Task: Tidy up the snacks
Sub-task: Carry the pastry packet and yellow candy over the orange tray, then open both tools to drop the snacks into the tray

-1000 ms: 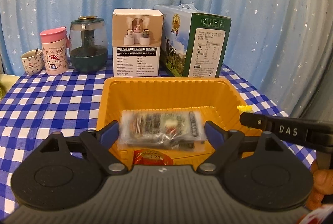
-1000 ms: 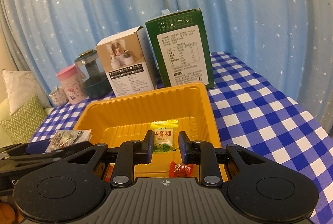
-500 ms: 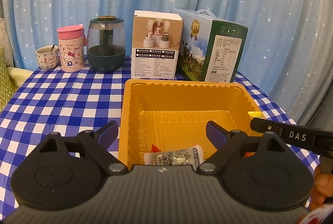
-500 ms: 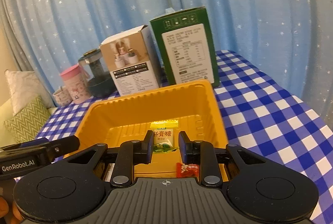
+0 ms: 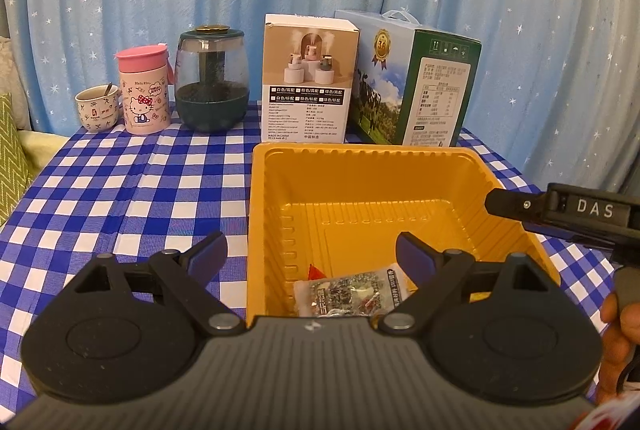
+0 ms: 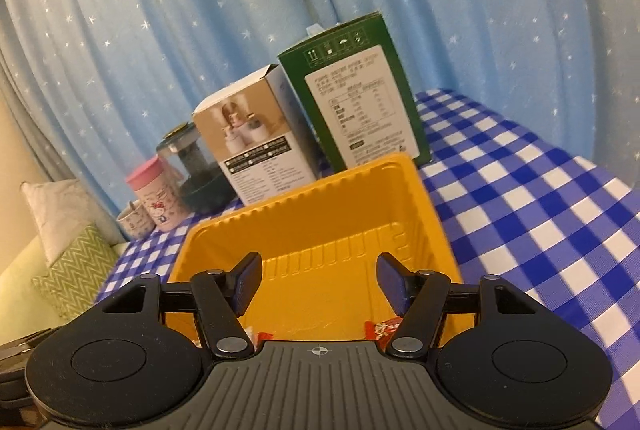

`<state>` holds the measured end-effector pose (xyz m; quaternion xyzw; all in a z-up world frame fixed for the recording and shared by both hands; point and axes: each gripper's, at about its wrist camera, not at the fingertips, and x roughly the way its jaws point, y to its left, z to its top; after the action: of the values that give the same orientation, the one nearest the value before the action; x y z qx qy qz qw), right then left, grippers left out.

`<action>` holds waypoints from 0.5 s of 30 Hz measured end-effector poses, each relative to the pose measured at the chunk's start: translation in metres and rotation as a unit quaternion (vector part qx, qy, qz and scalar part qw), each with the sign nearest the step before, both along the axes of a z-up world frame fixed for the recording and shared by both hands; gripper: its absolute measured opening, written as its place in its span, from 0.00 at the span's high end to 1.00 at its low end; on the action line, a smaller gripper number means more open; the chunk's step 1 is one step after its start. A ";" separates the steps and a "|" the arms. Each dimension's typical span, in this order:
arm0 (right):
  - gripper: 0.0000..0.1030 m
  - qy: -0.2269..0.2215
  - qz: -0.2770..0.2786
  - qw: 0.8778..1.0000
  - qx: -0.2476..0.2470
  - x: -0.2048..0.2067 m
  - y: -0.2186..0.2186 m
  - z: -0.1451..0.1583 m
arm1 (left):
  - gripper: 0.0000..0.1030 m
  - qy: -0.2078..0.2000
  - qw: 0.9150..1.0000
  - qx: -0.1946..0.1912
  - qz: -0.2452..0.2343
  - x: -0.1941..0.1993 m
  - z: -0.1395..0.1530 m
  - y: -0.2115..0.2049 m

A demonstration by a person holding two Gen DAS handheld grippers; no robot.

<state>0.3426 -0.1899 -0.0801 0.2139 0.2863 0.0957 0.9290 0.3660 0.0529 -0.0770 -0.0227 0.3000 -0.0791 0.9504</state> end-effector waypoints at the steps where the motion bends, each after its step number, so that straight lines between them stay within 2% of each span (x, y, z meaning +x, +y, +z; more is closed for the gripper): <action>1: 0.38 -0.001 -0.001 1.000 -0.004 0.000 0.000 0.000 | 0.13 0.000 1.000 0.000 -0.001 0.000 0.000 -0.001; 15: 0.38 -0.027 -0.020 0.998 -0.045 -0.026 -0.007 0.011 | 0.13 -0.023 1.000 0.009 -0.017 -0.028 0.013 -0.013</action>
<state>0.3165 -0.1970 -0.0691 0.1753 0.2606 0.0697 0.9468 0.3381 0.0395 -0.0644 -0.0075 0.2790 -0.0936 0.9557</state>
